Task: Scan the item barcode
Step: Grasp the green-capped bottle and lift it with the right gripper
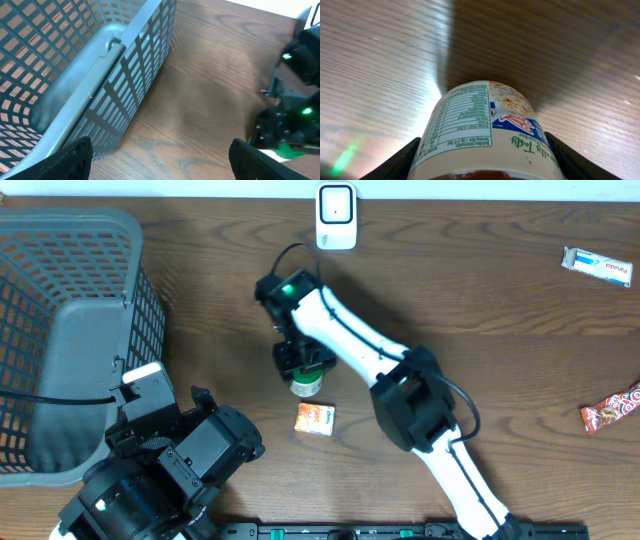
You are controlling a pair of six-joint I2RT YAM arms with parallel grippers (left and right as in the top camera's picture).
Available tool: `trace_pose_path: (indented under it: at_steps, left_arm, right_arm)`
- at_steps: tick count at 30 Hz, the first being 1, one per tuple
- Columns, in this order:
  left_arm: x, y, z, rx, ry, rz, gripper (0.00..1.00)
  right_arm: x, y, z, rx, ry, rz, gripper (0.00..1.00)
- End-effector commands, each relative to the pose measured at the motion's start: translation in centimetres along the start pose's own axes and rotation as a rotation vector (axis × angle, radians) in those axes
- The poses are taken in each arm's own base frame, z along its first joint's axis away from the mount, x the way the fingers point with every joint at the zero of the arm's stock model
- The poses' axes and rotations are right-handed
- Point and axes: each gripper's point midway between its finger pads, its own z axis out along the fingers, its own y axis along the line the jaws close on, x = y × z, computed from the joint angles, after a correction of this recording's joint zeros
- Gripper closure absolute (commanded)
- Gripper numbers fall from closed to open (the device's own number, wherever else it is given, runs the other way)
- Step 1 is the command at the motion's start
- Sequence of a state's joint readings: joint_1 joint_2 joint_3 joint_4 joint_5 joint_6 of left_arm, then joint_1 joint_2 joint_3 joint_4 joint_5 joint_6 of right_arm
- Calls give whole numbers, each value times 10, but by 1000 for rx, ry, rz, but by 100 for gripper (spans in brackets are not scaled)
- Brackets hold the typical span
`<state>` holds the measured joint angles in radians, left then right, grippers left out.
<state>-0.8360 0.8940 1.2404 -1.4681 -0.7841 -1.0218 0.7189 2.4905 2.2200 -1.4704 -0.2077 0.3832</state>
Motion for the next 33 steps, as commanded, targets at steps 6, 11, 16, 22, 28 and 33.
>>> trace_pose_path:
  at_steps: [6,11,16,22,28,33]
  left_arm:
    - [-1,2,0,-7,-7,-8,15]
    - [-1,2,0,-7,-7,-8,15]
    - [-1,2,0,-7,-7,-8,15]
    - [-1,2,0,-7,-7,-8,15]
    - [-1,2,0,-7,-7,-8,15]
    - [-1,2,0,-7,-7,-8,15]
  right_arm:
    - [3,-43,-51,-289,99,228,45]
    - [8,-78,-66,-386,162,326,46]
    - [5,-108,-74,-437,160,384,47]
    - [0,-125,-82,-505,148,438,46]
    - [0,-129,-83,-508,145,447,44]
    - [0,-129,-83,-508,145,446,47]
